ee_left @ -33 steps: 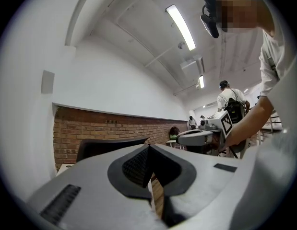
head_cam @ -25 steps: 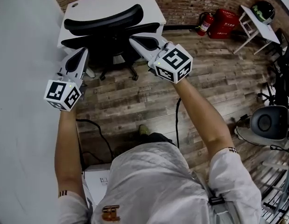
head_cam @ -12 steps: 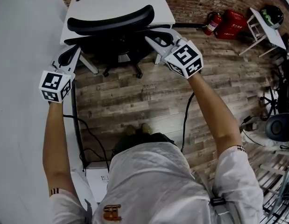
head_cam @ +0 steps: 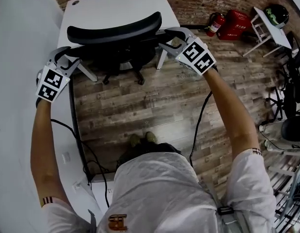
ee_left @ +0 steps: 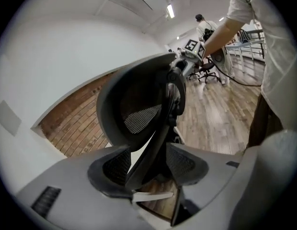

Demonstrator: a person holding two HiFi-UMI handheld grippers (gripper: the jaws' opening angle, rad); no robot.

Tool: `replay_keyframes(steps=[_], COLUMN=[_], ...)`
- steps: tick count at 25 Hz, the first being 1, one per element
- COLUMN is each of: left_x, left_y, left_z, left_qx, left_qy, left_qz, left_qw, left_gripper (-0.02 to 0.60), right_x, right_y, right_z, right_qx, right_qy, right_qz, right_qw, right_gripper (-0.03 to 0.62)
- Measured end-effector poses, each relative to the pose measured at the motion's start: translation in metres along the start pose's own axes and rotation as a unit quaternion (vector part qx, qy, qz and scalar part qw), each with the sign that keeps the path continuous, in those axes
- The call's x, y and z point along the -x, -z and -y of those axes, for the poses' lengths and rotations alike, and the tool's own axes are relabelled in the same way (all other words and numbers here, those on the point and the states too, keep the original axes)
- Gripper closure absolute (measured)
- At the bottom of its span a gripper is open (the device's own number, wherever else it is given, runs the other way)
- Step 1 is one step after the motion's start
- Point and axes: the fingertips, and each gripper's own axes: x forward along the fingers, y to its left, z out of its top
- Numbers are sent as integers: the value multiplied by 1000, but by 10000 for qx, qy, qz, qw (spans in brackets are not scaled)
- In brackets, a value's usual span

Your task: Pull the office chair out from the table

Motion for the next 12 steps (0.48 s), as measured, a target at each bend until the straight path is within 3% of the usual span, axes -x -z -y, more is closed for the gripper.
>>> replay_keyframes(steps=[7, 12], left_x=[-34, -54], left_y=[46, 67], left_z=[-11, -14], left_qx=[-518, -948], left_qy=[407, 751], left_qz=[-808, -1267], left_qw=[9946, 9845], left_gripper=[342, 341], right_x=[-33, -50], right_y=[29, 56], right_z=[10, 8], right_qx=[394, 893], right_qy=[-470, -1077], right_qz=[-906, -1687], right_qw=[9940, 9757], right_gripper=[339, 327])
